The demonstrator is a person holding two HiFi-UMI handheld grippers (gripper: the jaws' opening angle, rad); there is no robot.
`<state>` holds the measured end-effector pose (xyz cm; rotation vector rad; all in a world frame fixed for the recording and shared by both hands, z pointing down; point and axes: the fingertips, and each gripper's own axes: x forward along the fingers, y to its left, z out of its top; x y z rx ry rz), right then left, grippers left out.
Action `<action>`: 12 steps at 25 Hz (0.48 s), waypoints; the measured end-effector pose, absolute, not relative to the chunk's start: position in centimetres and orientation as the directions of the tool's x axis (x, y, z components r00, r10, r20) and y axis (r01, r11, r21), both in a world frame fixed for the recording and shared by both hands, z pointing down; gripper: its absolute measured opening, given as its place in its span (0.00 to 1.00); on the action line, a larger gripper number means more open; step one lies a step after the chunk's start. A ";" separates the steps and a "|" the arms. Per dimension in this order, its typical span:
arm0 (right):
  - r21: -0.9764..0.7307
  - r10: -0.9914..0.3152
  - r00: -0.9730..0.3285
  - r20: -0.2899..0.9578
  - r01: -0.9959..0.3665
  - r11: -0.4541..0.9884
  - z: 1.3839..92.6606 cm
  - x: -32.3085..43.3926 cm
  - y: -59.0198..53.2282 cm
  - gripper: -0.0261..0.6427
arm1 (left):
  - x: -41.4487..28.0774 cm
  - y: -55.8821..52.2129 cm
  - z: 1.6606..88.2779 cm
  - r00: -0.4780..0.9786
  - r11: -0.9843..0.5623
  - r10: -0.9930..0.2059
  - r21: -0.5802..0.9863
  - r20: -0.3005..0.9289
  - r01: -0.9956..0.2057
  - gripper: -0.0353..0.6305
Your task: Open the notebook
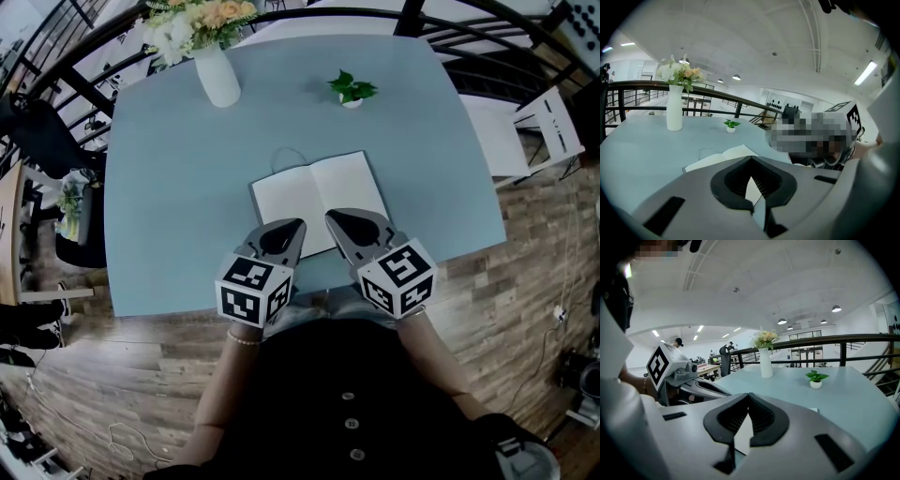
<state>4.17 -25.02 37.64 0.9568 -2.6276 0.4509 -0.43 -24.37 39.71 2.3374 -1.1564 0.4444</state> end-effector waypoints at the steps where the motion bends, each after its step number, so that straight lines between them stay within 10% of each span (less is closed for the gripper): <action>1: -0.185 -0.562 -0.730 0.388 -0.660 0.729 37.7 4.1 -25.1 0.04 | -0.4 -24.4 39.8 0.588 -0.520 -0.645 0.283 0.488 -0.806 0.08; 12: -0.184 -0.565 -0.726 0.392 -0.663 0.726 37.7 4.4 -25.3 0.04 | -0.3 -24.6 40.1 0.589 -0.522 -0.637 0.284 0.497 -0.804 0.08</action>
